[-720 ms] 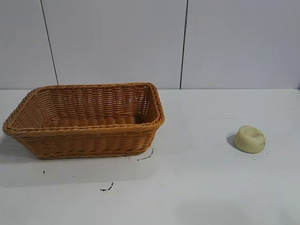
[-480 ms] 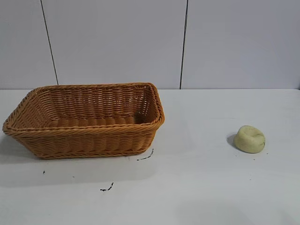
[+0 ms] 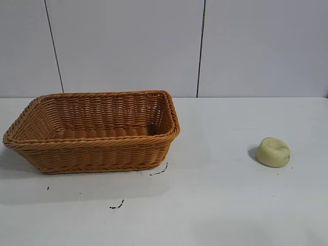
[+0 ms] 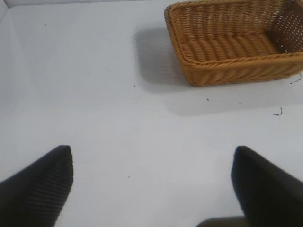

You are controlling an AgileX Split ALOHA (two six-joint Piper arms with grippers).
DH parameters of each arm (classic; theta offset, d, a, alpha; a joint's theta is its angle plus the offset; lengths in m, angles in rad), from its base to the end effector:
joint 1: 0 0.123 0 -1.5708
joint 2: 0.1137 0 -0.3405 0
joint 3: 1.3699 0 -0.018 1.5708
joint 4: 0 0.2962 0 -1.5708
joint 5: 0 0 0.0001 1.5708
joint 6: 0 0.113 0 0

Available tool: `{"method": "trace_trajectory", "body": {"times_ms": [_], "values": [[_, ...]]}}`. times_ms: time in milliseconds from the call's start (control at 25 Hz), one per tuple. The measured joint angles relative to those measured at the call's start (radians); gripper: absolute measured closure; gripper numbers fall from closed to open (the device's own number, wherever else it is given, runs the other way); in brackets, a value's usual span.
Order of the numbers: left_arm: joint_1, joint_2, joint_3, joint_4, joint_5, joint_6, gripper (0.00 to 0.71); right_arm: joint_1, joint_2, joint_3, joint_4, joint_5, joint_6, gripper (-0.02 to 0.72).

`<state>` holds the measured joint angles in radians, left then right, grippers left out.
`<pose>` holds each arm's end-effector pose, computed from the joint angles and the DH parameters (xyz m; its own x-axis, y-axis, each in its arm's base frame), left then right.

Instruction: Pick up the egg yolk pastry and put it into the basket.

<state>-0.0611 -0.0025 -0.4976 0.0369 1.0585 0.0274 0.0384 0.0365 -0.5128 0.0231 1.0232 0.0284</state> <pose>-0.0010 0.0037 0.2886 -0.4509 0.0731 -0.8896 0.0530 0.9971 0.0551 0.0052 0.0024 0.2972 -0.4452 0.0233 -0.8952 -0.0381 0.9983 0.0450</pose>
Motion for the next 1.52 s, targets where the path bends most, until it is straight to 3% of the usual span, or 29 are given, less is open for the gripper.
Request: {"method": "trace_trajectory", "body": {"times_ms": [1000, 1520], "values": [[0.000, 0.000, 0.000, 0.000, 0.000, 0.000, 0.017, 0.000, 1.390, -0.653, -0.010, 0.023, -0.015, 0.008], [0.000, 0.000, 0.000, 0.000, 0.000, 0.000, 0.017, 0.000, 1.869, -1.030, -0.010, 0.044, -0.064, 0.008]]}}
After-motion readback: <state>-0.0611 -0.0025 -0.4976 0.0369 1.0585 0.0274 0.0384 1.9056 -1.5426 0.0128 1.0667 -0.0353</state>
